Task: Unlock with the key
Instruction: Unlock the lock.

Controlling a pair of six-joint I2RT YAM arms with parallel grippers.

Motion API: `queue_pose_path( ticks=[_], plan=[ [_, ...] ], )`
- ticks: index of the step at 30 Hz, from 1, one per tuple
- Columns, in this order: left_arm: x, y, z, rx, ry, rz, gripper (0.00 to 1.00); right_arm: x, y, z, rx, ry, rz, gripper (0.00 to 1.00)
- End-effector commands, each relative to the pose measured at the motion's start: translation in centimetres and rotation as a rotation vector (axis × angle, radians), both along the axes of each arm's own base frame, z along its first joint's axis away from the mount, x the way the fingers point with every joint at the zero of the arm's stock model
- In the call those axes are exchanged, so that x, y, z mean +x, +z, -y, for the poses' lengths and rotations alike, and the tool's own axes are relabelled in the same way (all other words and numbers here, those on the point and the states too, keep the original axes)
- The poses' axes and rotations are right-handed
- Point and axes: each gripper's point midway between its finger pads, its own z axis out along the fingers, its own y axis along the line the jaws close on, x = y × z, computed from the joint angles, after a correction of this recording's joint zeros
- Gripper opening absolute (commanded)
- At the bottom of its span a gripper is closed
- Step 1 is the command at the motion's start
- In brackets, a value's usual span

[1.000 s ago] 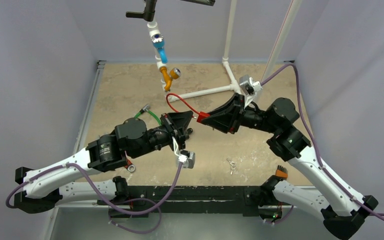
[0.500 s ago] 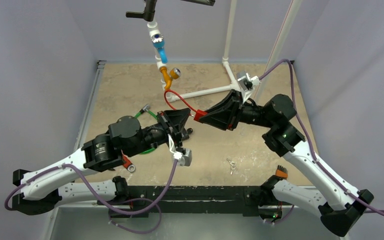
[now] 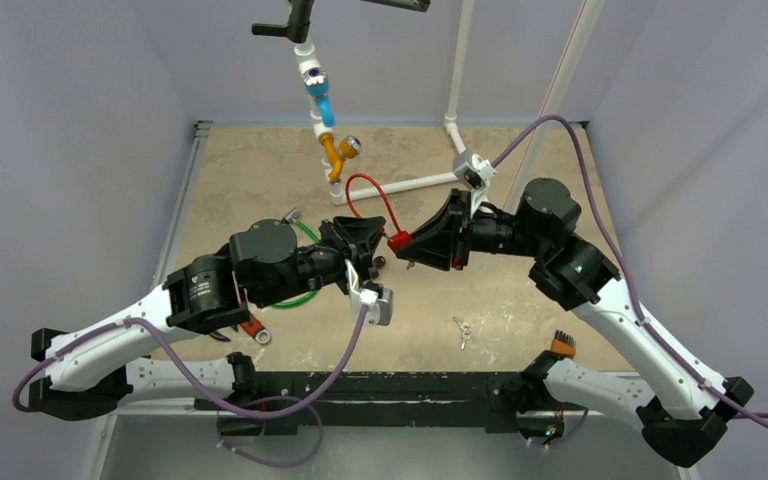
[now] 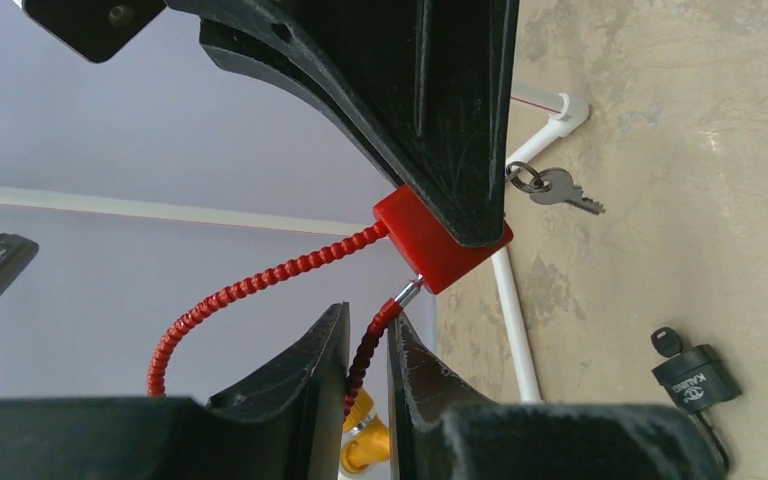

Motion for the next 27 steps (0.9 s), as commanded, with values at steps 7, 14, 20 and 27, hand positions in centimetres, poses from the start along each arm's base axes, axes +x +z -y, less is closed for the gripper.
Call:
queue_pose_path(
  ticks=[7,14,20,27],
  plan=[
    [-6.1,-0.8,-0.3,0.021,-0.277,-0.163,0.4,1.0,-0.2,0.9,-0.046,-0.099,0.022,0.0],
    [-7.5,-2.0,-1.8,0.158,-0.363,-0.097,0.37,1.8,0.9,1.1,-0.066,-0.126,0.044,0.0],
    [-5.1,1.6,-1.9,-0.032,-0.206,-0.117,0.03,1.0,2.5,1.2,0.005,-0.082,0.073,0.0],
    [-0.7,1.7,-5.6,-0.734,0.195,-1.114,0.59,-0.4,5.8,2.7,0.134,-0.101,0.218,0.0]
  ],
)
